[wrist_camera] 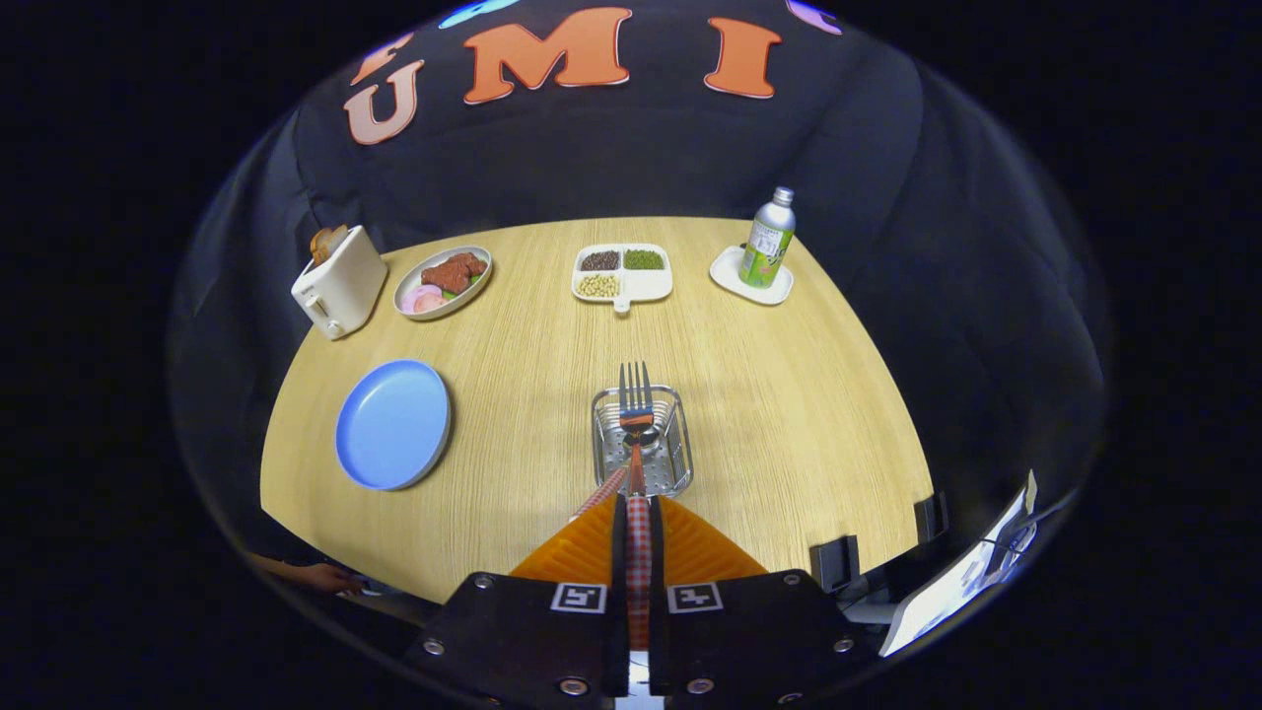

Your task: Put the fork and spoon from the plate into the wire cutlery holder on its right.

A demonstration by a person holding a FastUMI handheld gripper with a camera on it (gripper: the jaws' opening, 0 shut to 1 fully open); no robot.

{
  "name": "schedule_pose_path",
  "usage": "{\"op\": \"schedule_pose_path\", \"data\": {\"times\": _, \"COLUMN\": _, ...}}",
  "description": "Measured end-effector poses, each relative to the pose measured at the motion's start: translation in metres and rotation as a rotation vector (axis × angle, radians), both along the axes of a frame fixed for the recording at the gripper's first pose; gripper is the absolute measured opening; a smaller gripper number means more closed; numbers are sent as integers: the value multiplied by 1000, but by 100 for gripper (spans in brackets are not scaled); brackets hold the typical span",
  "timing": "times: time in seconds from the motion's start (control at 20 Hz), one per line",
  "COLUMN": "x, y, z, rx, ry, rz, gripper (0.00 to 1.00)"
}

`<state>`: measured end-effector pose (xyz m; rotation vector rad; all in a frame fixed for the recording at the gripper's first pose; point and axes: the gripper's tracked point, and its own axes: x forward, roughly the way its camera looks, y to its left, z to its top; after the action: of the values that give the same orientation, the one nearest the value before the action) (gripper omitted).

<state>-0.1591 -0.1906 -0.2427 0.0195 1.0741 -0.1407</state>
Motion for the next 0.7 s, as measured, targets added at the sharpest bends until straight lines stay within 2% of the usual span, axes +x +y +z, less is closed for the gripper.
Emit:
{"op": "schedule_pose_path", "data": {"times": 0.35, "x": -7, "y": -7, "z": -21, "rx": 14, "ry": 166, "rz": 86, "gripper": 8}}
{"op": "schedule_pose_path", "data": {"times": 0.7, "x": 8, "y": -11, "z": -32, "rx": 27, "ry": 256, "rz": 135, "gripper": 11}}
